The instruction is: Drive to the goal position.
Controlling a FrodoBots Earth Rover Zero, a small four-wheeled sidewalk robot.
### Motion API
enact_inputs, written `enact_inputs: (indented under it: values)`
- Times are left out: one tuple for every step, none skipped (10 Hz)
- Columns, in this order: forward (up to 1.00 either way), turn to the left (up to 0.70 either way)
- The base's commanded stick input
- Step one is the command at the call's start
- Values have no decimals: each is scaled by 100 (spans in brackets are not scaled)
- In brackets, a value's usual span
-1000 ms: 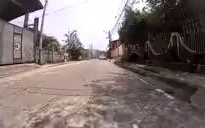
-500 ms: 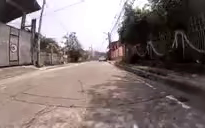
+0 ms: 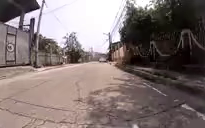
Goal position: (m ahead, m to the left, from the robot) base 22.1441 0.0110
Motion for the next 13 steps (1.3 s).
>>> enact_inputs:
  values:
    - [70,0]
    - [70,0]
    - [70,0]
    - [70,0]
    - [70,0]
    - [70,0]
    - [70,0]
    - [70,0]
    - [70,0]
    - [70,0]
    - [70,0]
    - [70,0]
    - [70,0]
